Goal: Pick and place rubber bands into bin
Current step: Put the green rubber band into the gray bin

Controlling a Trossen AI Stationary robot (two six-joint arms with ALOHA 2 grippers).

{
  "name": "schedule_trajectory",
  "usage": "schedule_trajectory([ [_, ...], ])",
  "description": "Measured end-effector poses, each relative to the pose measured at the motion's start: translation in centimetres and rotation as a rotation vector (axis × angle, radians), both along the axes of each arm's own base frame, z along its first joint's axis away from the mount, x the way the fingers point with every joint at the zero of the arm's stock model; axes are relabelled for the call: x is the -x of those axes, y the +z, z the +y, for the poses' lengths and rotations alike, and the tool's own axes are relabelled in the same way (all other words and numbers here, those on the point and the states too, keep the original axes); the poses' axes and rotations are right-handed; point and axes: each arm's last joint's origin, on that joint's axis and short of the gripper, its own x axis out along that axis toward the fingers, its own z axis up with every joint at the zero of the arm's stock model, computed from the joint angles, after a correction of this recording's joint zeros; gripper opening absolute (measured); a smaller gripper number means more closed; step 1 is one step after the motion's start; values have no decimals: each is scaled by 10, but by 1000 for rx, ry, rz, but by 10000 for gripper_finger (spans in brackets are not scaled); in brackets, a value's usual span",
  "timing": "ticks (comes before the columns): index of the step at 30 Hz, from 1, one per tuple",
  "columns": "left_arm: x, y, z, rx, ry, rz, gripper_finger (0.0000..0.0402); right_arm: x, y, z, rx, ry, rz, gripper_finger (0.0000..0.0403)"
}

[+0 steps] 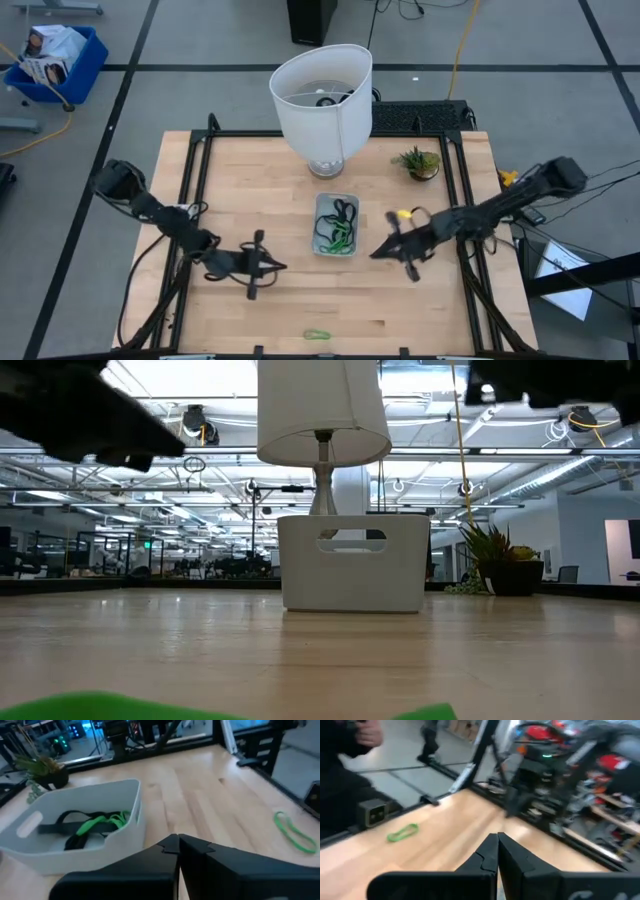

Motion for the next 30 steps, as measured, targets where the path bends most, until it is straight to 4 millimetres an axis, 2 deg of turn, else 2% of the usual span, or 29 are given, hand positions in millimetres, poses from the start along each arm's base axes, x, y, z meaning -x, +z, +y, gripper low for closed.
schedule_trajectory([
  [8, 20, -17, 4, 60, 4, 5, 4, -65, 1, 55, -5, 89, 213, 11],
  [17, 24, -20, 5, 4, 5, 14, 23, -109, -4, 109, -55, 153, 268, 106],
  [24, 23, -21, 5, -19, 2, 16, 4, -136, -22, 134, -61, 168, 297, 156],
  [30, 22, -20, 6, -34, 2, 5, 30, -154, -49, 139, -29, 151, 346, 166],
])
